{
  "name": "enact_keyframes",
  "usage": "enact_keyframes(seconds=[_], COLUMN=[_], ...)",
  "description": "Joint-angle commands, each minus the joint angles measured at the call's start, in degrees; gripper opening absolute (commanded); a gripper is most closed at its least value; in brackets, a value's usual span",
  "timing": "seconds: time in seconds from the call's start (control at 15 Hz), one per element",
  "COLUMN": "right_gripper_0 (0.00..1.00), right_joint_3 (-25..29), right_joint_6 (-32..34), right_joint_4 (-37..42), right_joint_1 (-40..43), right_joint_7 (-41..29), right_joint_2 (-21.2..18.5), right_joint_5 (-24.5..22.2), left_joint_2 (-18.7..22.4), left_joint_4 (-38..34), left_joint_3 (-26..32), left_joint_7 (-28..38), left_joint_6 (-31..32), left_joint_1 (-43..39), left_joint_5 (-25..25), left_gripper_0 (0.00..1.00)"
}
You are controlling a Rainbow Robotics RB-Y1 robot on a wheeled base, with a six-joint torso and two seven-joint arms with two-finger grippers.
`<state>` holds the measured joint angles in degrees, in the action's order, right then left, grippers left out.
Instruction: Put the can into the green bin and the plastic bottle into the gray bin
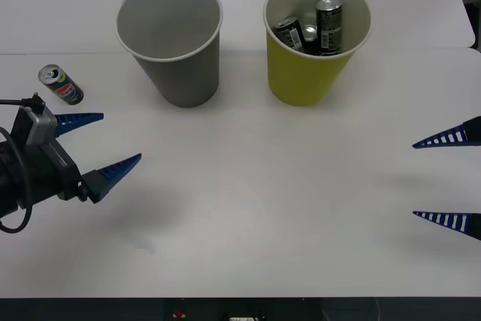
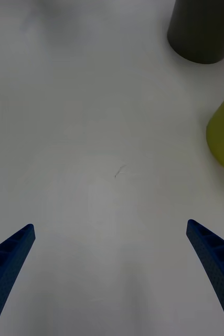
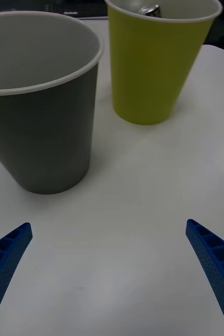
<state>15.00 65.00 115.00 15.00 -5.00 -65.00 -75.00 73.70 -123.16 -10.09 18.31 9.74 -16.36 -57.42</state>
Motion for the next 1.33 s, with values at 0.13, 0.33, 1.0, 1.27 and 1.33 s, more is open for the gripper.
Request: enact_keyframes(seconds=[0.13, 0.33, 1.0, 1.27, 1.33], right_gripper_0=[1.0, 1.0, 1.0, 1.0, 1.0], right_joint_3=[0.0, 0.0, 0.0, 0.0, 0.0], right_joint_6=[0.0, 0.0, 0.0, 0.0, 0.0], right_joint_4=[0.0, 0.0, 0.0, 0.0, 0.0], right_joint_1=[0.0, 0.0, 0.0, 0.0, 0.0], right_joint_7=[0.0, 0.0, 0.0, 0.0, 0.0], right_joint_2=[0.0, 0.0, 0.0, 0.0, 0.0], right_joint_5=[0.0, 0.0, 0.0, 0.0, 0.0], left_joint_2=[1.71, 1.71, -0.93, -4.44, -5.23], left_joint_4=[-1.82, -1.82, 12.77, 20.94, 22.52], left_joint_3=[-8.1, -15.84, -34.2, -34.38, -34.38], left_joint_7=[1.38, 8.5, 33.28, 33.98, 34.16], left_joint_6=[-17.74, -28.9, -52.72, -55.62, -56.23], left_joint_1=[0.89, 3.97, 12.49, 13.28, 13.55], left_joint_5=[3.28, 3.36, -16.5, -17.2, -17.2], left_gripper_0=[1.0, 1.0, 1.0, 1.0, 1.0])
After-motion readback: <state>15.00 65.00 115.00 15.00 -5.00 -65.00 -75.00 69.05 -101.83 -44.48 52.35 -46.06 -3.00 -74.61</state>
